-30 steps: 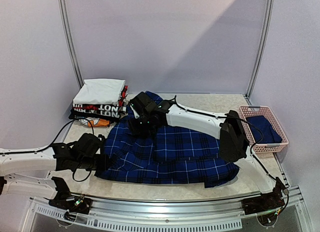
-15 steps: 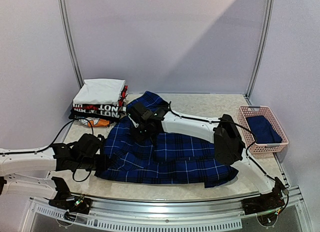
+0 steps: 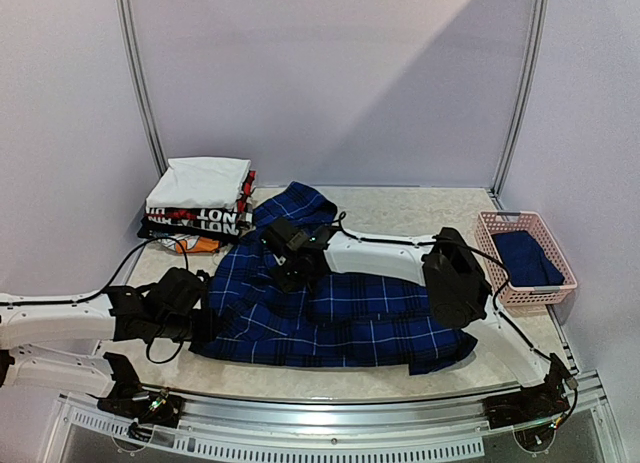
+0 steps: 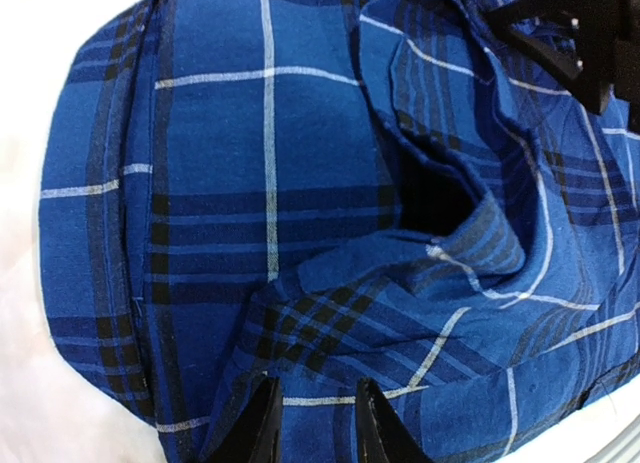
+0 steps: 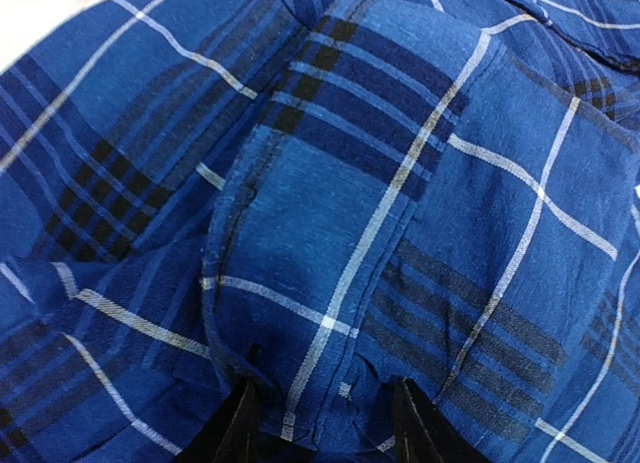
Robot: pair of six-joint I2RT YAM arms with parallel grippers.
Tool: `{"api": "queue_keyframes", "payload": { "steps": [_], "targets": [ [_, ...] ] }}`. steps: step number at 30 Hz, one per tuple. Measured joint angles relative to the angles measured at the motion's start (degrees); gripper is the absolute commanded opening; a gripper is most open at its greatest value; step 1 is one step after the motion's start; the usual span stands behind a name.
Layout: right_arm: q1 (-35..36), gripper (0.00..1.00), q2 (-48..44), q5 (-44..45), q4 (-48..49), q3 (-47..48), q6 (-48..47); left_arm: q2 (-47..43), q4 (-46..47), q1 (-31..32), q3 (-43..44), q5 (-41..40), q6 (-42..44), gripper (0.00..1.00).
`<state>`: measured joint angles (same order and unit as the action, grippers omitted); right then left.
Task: Fold and stack the mixed laundry pile
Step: Adjust the 1/3-folded tank top at the center of the board.
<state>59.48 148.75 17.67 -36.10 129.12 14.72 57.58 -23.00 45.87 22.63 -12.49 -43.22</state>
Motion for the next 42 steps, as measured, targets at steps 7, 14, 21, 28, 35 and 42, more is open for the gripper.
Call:
{"api": "queue_keyframes", "payload": {
  "steps": [7, 14, 21, 28, 35, 42],
  "targets": [
    [-0.2, 0.51, -2.6, -4.5, 4.5, -3.1, 1.5, 0.2, 0.0, 0.0, -0.1, 0.0, 0.0, 0.27],
    [-0.2, 0.51, -2.9, -6.1, 8.3, -2.9, 2.2, 0.2, 0.0, 0.0, -0.2, 0.0, 0.0, 0.27],
    [-0.2, 0.46, -2.0, -4.8, 8.5, 0.5, 2.3, 0.2, 0.0, 0.0, -0.3, 0.0, 0.0, 0.27],
    [-0.1, 0.48, -0.4, -3.7, 7.8, 0.7, 2.2, 0.2, 0.1, 0.0, -0.3, 0.0, 0.0, 0.27],
    [0.2, 0.53, 0.2, -6.4, 8.5, 0.4, 2.5, 1.0, 0.5, 0.0, -0.3, 0.0, 0.0, 0.27],
    [0.2, 0.55, 0.2, -8.0, 9.7, 0.1, 3.3, 1.0, 0.8, 0.0, -0.3, 0.0, 0.0, 0.27]
  ]
}}
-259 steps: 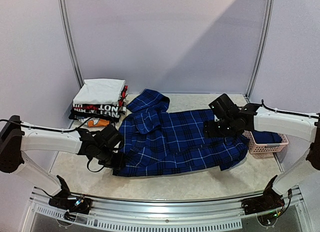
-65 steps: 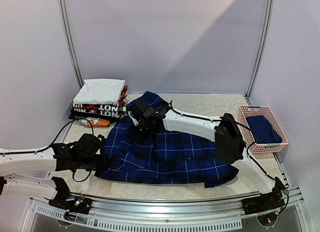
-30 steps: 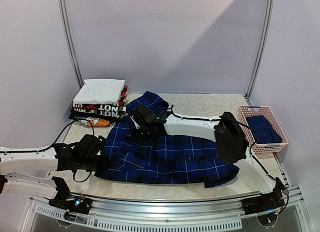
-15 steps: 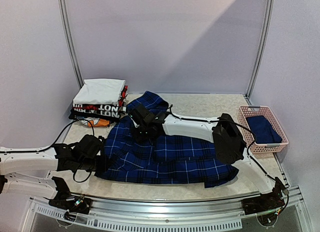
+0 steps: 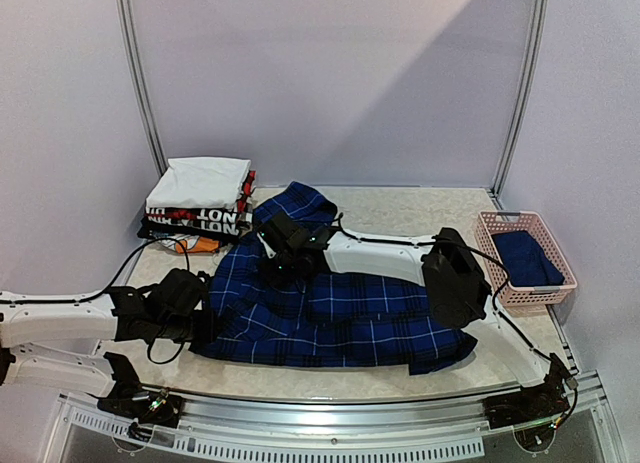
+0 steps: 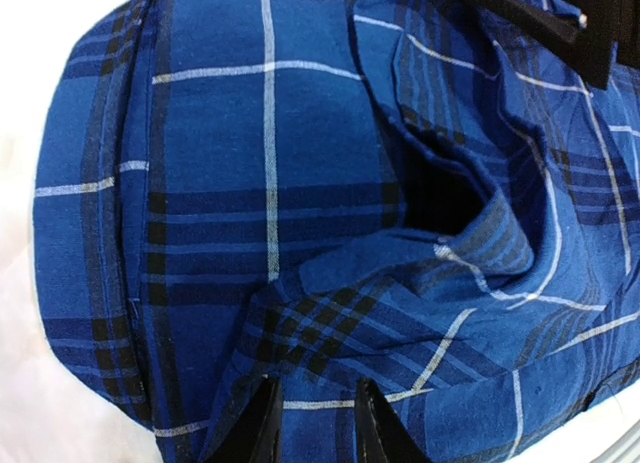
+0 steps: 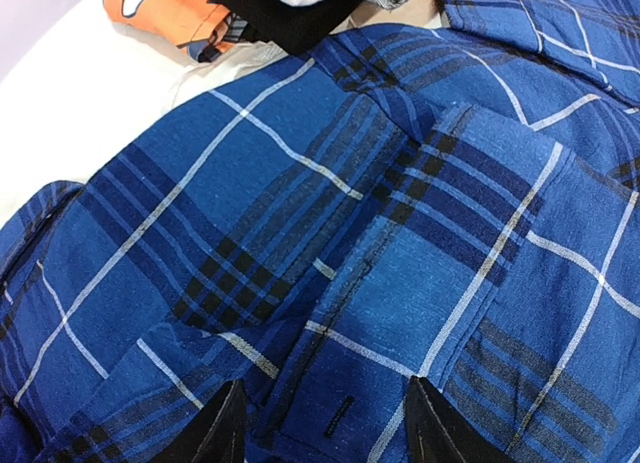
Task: Fold and stack the mixed laundry pile
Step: Adjust the 1/3-folded tank top at the center of the board.
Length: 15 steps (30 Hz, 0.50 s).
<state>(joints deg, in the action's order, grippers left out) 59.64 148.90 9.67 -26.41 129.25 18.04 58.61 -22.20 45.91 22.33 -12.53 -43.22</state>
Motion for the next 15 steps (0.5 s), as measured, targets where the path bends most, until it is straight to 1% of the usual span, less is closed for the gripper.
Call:
{"api": "queue_keyframes", "payload": {
  "steps": [11, 15],
  "targets": [
    [0.0, 0.41, 0.1, 2.3, -0.1, -0.7, 0.2, 0.0, 0.1, 0.0, 0.0, 0.0, 0.0, 0.27],
    [0.0, 0.4, 0.1, 3.1, -0.1, -2.4, 0.1, 0.0, 0.2, 0.0, 0.0, 0.0, 0.0, 0.27]
  ]
}}
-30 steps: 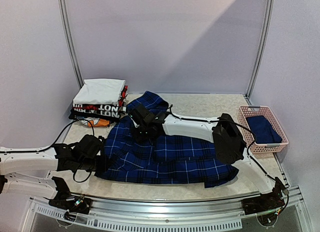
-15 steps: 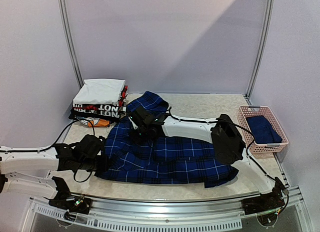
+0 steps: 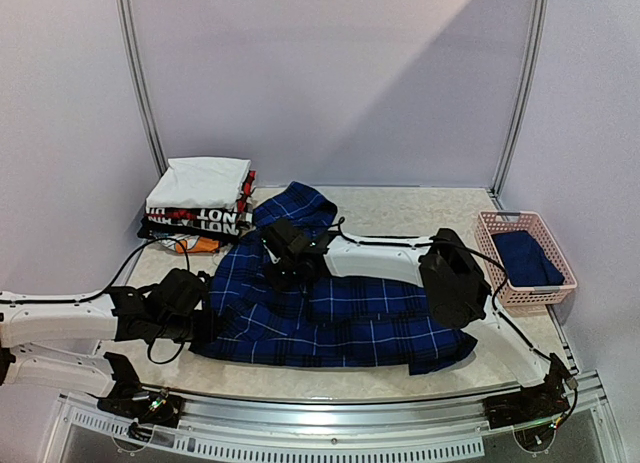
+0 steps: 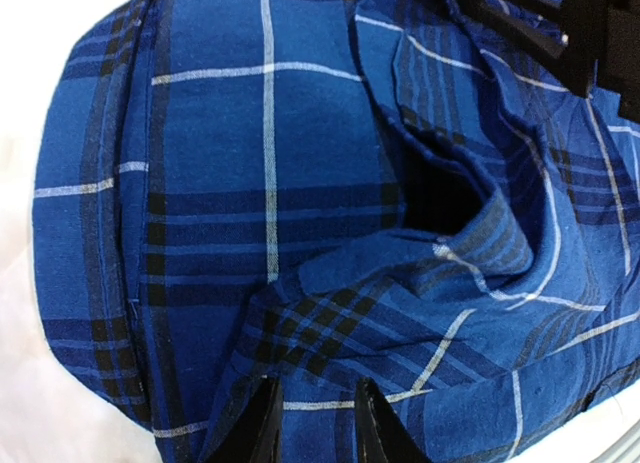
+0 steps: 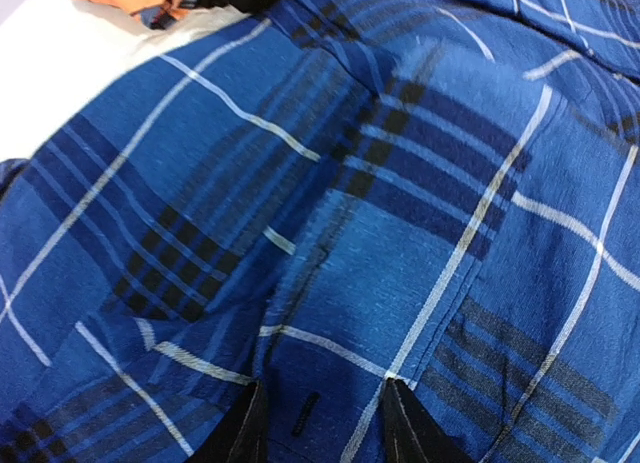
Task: Fold and stack the mixed laundry pile
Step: Adjust the 1/3-folded tank top at the center of the board.
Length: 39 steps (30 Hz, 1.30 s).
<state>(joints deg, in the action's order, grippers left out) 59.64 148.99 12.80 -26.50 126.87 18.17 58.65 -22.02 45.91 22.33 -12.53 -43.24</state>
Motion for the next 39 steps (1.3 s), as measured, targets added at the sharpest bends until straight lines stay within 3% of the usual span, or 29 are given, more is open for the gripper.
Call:
{"api": "queue_keyframes", "payload": {
  "steps": [13, 22, 24, 32, 39],
  "targets": [
    [0.1, 0.45, 0.0, -0.6, 0.8, -0.5, 0.0, 0.9, 0.6, 0.0, -0.5, 0.0, 0.0, 0.27],
    [0.9, 0.39, 1.4, 2.0, 0.3, 1.1, 0.5, 1.0, 0.8, 0.0, -0.6, 0.0, 0.0, 0.26],
    [1.0, 0.34, 1.6, 3.3, -0.4, 1.7, 0.6, 1.0, 0.8, 0.0, -0.6, 0.0, 0.0, 0.27],
    [1.2, 0.0, 2.6, 7.6, -2.0, 3.1, 1.5, 1.1, 0.9, 0.0, -0.7, 0.0, 0.0, 0.26],
    [1.2, 0.0, 2.5, 8.6, -2.1, 3.1, 1.5, 1.7, 1.5, 0.0, -0.7, 0.0, 0.0, 0.26]
  ]
}}
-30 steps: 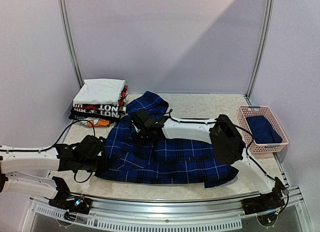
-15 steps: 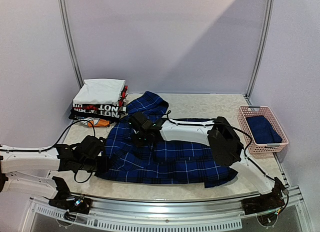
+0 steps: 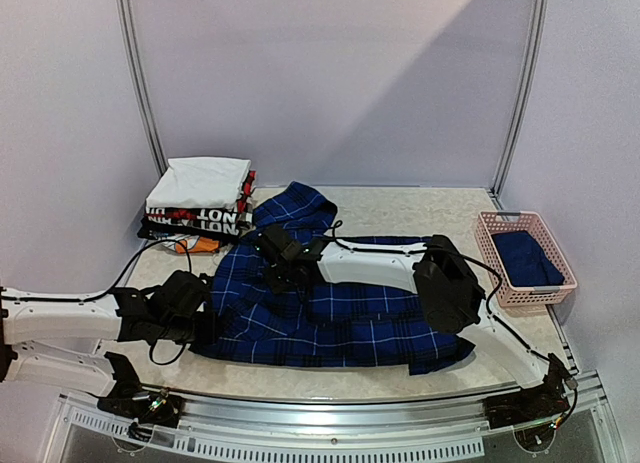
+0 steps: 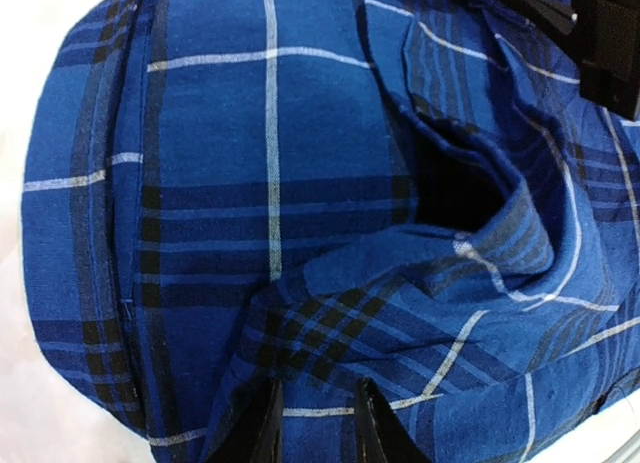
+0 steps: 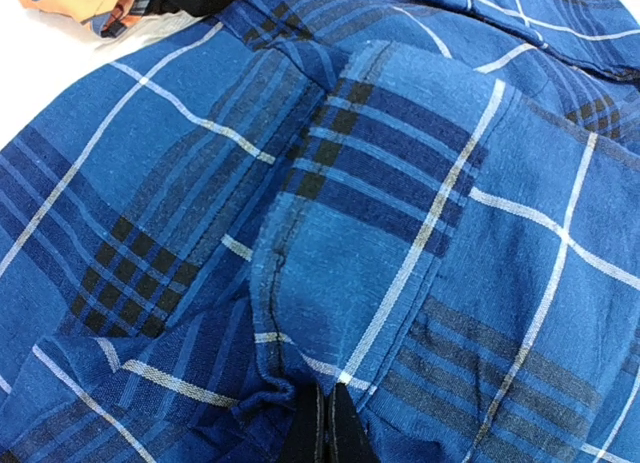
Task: Fold and stack the mixed laundry pile
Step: Adjust the 1/3-folded tank top at the center of the board.
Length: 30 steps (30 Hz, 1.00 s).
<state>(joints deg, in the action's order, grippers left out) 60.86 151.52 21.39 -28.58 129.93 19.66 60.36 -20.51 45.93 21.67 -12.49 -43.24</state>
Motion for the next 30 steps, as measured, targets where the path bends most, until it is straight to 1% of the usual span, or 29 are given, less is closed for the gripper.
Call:
{"api": "queue_keyframes", "payload": {
  "steps": [4, 8, 14, 20, 24, 26, 30],
  "targets": [
    [0.0, 0.0, -0.6, 0.5, -0.2, -0.3, -0.1, 0.1, 0.1, 0.0, 0.0, 0.0, 0.0, 0.26],
    [0.0, 0.0, -3.0, 0.9, -0.3, -2.8, -0.3, 0.4, 0.2, 0.0, 0.0, 0.0, 0.0, 0.26],
    [0.0, 0.0, -10.7, 1.0, 0.5, -8.4, -0.2, 1.6, 0.6, 0.0, 0.0, -0.1, 0.0, 0.26],
    [-0.2, 0.03, -20.2, 1.2, 3.0, -14.8, 2.1, 2.8, 1.5, 0.1, -0.1, -0.2, 0.0, 0.26],
    [-0.8, 0.04, -25.1, 0.2, 4.4, -19.9, 5.1, 3.2, 1.8, 0.1, -0.1, -0.3, 0.0, 0.26],
    [-1.4, 0.06, -27.7, -1.0, 5.8, -23.9, 6.9, 3.5, 1.9, 0.1, -0.1, -0.3, -0.1, 0.26],
    [-2.6, 0.07, -32.9, -4.2, 9.3, -33.0, 10.4, 4.2, 2.2, 0.1, -0.1, -0.5, -0.2, 0.26]
  ]
}}
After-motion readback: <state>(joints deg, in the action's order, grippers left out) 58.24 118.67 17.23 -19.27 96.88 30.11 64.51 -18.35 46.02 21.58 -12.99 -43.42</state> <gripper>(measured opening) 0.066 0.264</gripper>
